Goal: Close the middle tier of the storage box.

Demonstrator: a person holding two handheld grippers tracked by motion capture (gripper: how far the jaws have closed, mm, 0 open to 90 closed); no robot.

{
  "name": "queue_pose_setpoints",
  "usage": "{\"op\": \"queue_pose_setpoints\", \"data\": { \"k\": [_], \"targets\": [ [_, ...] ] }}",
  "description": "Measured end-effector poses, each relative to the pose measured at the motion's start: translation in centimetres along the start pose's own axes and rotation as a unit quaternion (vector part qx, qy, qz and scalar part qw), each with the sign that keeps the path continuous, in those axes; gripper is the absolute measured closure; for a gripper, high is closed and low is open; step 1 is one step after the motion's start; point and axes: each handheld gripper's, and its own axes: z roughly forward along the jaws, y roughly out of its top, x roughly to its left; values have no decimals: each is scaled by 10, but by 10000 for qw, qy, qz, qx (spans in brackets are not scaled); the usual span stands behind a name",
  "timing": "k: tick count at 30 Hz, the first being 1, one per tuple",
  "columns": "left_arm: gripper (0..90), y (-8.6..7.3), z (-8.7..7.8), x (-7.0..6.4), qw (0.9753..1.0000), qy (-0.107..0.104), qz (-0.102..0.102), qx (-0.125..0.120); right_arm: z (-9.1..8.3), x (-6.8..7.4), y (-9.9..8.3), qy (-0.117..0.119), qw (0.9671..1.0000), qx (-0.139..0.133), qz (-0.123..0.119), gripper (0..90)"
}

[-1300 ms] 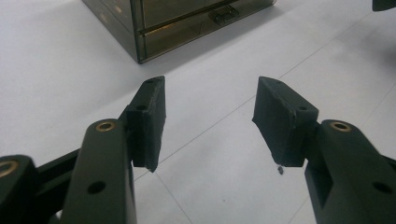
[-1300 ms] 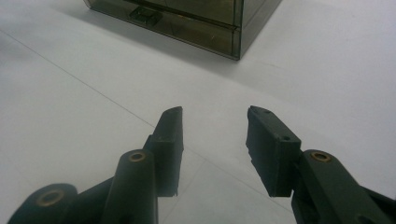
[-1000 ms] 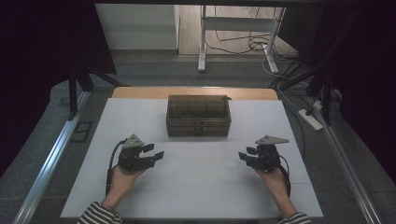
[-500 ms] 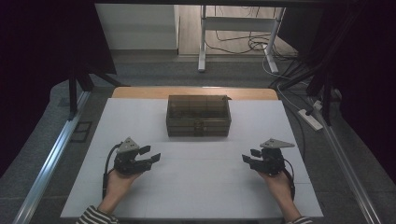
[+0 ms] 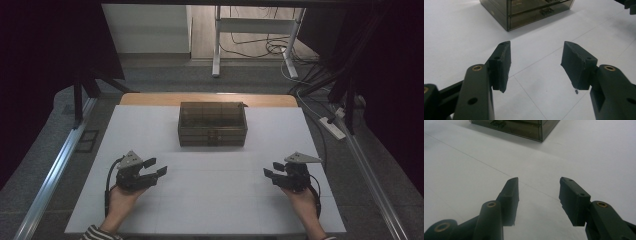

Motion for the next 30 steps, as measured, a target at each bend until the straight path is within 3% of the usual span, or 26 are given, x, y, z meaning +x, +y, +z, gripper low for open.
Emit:
{"op": "queue_pose_setpoints", "data": {
  "k": [30],
  "targets": [
    [386, -21, -25, -2, 9995, 73, -29, -298, -20, -2, -22, -105, 9997, -224, 43, 470]
  ]
}}
